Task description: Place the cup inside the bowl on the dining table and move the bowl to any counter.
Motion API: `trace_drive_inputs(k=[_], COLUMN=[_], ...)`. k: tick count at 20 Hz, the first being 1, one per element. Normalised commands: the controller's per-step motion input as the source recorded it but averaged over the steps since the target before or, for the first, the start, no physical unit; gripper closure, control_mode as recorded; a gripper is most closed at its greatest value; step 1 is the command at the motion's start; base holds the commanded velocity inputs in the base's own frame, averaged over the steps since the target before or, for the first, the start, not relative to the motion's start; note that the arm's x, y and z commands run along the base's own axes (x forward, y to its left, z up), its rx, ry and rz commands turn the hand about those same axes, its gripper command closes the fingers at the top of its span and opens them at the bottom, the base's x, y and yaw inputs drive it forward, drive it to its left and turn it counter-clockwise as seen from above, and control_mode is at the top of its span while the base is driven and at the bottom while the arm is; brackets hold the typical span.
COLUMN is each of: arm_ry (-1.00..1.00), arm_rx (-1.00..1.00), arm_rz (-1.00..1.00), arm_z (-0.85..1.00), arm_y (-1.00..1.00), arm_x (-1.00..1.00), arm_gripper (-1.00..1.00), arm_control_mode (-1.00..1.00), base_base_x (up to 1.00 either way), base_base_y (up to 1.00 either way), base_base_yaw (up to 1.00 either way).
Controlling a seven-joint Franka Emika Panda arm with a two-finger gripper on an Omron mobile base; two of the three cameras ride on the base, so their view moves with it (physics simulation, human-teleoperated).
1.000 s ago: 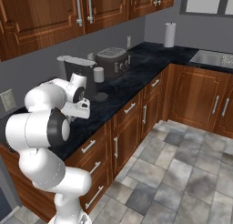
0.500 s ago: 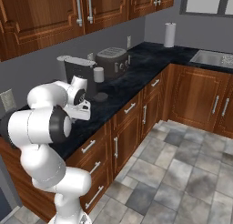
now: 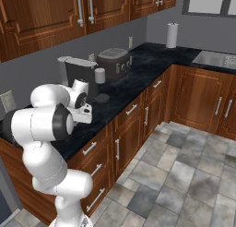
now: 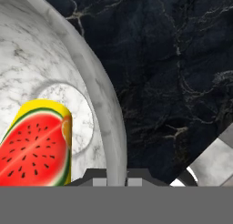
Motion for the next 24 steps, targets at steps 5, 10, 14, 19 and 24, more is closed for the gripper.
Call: trace_drive_inputs(k=[5, 10, 14, 19, 24], arm_ry=[0.00, 0.00, 0.00, 0.00, 0.00], arm_rx=[0.00, -0.01, -0.01, -0.02, 0.00], arm_rz=[0.00, 0.00, 0.00, 0.00, 0.00], arm_z=[-0.17, -0.18, -0.21, -0.21, -0.01], arm_y=[0.03, 0.01, 0.02, 0.02, 0.11], arm_x=[0.06, 0.06, 0.05, 0.03, 0.00], arm_gripper=[1.00, 1.00, 1.00, 1.00, 1.00], arm_control_mode=[-1.00, -1.00, -1.00, -1.00, -1.00], base_base_x=[0.00, 0.00, 0.00, 0.00, 0.00], base_base_y=[0.00, 0.00, 0.00, 0.00, 0.00], base_base_yaw=[0.00, 0.00, 0.00, 0.00, 0.00])
